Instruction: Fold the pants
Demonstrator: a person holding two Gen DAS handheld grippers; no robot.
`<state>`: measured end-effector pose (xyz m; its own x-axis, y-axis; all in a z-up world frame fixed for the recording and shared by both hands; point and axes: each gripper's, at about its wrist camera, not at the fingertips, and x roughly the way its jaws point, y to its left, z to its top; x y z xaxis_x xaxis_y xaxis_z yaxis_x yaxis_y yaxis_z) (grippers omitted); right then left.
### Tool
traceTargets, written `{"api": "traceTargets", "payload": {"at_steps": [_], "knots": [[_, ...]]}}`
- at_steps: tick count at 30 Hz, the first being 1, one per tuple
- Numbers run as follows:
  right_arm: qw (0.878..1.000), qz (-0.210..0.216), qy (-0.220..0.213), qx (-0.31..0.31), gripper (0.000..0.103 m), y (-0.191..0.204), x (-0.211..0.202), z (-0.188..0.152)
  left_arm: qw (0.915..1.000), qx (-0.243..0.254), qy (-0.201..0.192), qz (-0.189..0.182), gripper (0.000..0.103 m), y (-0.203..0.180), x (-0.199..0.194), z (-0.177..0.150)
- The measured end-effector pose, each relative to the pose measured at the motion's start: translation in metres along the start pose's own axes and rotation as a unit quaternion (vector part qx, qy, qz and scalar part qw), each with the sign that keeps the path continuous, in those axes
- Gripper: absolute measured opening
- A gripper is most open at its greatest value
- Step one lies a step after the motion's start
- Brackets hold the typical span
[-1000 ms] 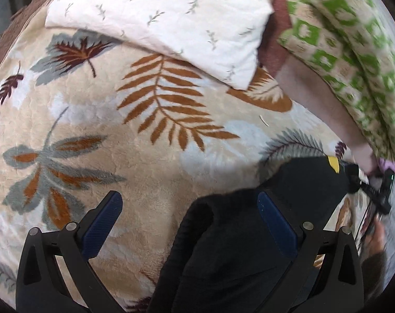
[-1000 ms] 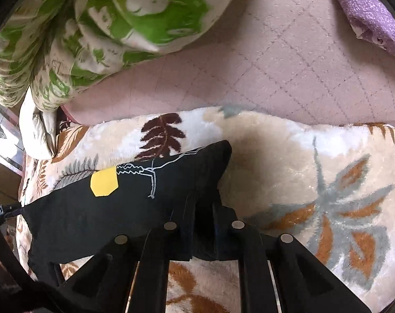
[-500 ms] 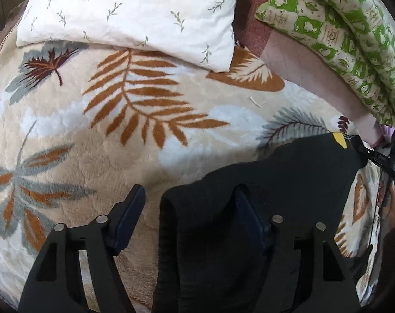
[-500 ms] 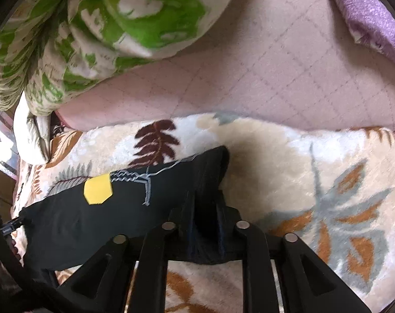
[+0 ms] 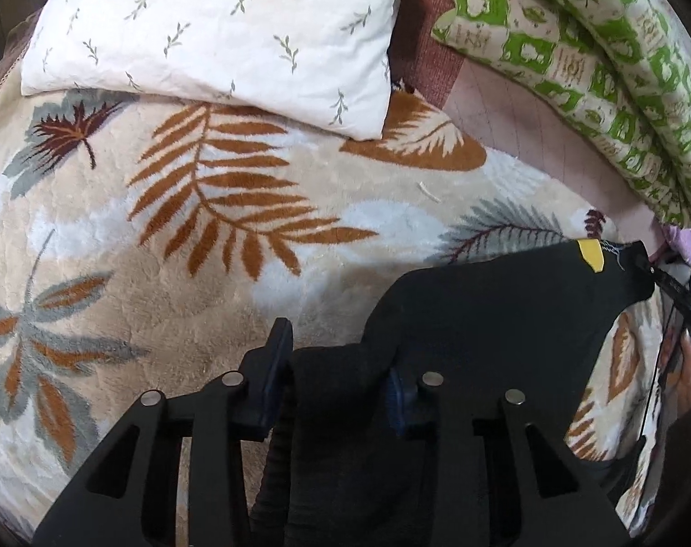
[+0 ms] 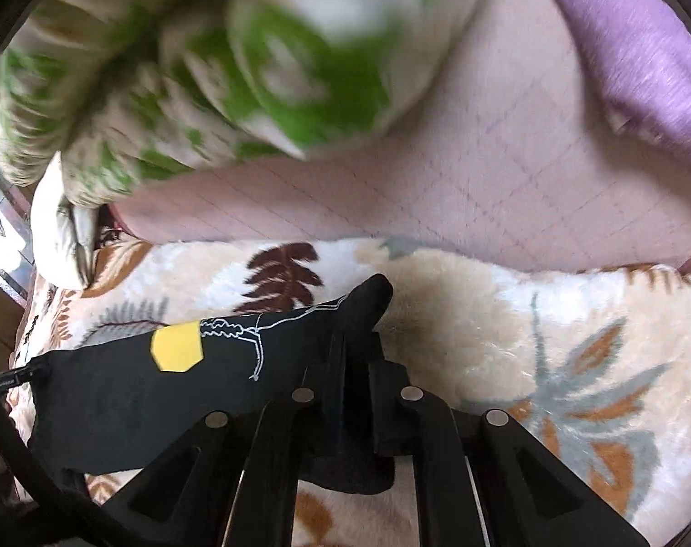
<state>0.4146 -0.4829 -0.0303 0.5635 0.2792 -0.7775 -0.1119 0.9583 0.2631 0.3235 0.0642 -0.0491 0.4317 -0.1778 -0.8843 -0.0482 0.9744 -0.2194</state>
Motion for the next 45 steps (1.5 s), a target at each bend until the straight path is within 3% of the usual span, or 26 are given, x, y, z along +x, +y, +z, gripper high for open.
{"api": "traceTargets", "payload": {"at_steps": [8,21,31,38,42,45], "knots": [[1.0,-0.004,-0.022,-0.013,0.007,0.01,-0.071,-0.019,0.9997,0.005,-0.022,0.002,0.034,-0.012,-0.022,0.002],[0.999,-0.003,-0.032,-0.032,0.007,0.015,-0.158,-0.094,0.9985,0.001,-0.055,-0.004,0.034,-0.019,-0.068,-0.015],[0.994,-0.043,-0.024,-0.096,0.007,0.027,-0.179,-0.126,0.9971,-0.001,-0.076,0.002,0.034,-0.025,-0.087,-0.043],[0.994,-0.013,-0.041,-0.1,0.002,0.022,-0.198,-0.152,0.9965,0.01,-0.083,0.012,0.034,-0.022,-0.093,-0.072],[0.998,-0.01,-0.016,-0.06,0.004,0.014,-0.185,-0.157,0.9967,0.021,-0.075,0.023,0.034,-0.021,-0.088,-0.08],[1.0,0.019,-0.001,-0.001,0.011,0.003,-0.164,-0.143,0.997,0.018,-0.073,0.02,0.034,-0.021,-0.087,-0.078]]}}
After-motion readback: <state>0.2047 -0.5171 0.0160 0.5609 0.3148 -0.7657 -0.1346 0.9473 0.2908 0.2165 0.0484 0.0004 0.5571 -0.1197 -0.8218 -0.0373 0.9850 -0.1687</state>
